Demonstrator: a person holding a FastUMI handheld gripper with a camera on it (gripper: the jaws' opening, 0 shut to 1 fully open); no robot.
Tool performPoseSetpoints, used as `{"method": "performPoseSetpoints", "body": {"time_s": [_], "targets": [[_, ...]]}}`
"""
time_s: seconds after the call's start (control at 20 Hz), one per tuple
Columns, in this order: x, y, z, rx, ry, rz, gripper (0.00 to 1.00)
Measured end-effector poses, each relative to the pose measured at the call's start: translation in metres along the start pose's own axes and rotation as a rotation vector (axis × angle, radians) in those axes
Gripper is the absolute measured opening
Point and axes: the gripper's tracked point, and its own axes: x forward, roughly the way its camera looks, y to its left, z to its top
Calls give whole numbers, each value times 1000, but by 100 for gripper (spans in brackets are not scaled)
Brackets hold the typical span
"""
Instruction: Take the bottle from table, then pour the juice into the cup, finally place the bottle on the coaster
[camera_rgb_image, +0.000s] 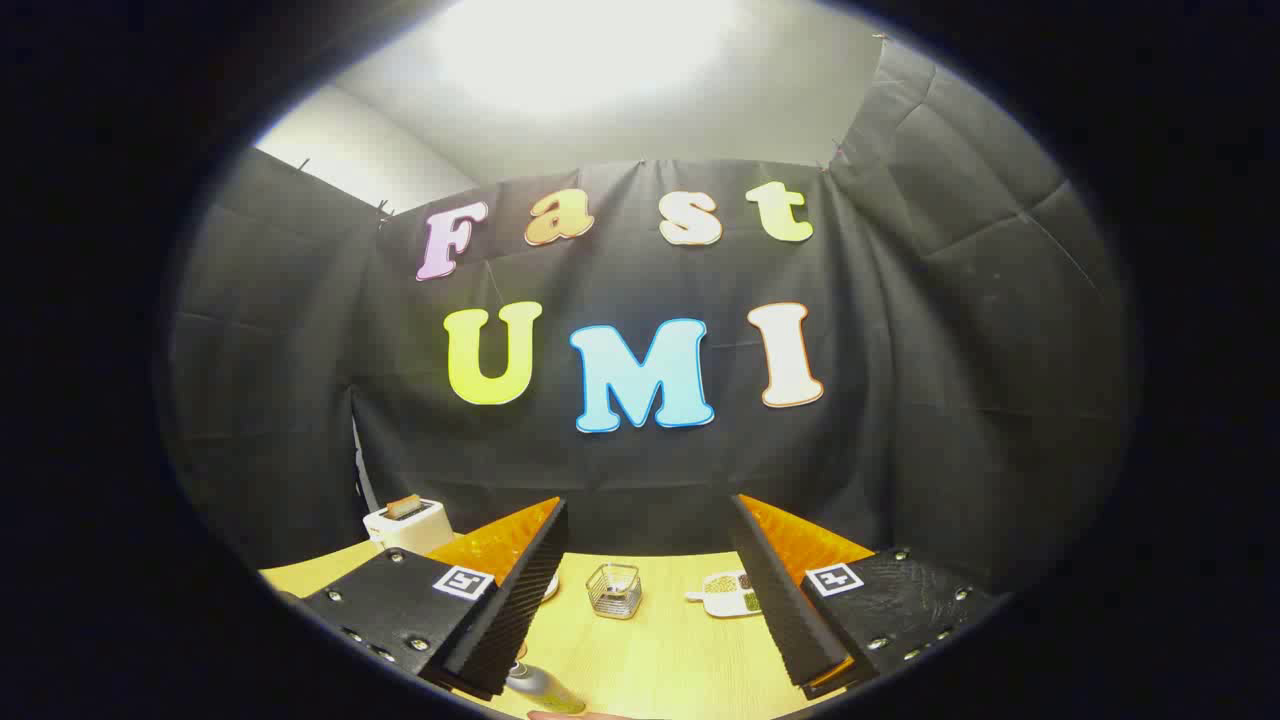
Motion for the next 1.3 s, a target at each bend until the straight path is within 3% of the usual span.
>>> {"method": "performPoseSetpoints", "body": {"time_s": [0.8, 1.3], "targets": [[-1, 7, -11, 6, 36, 15, 98], [-4, 53, -64, 24, 38, 124, 98]]}}
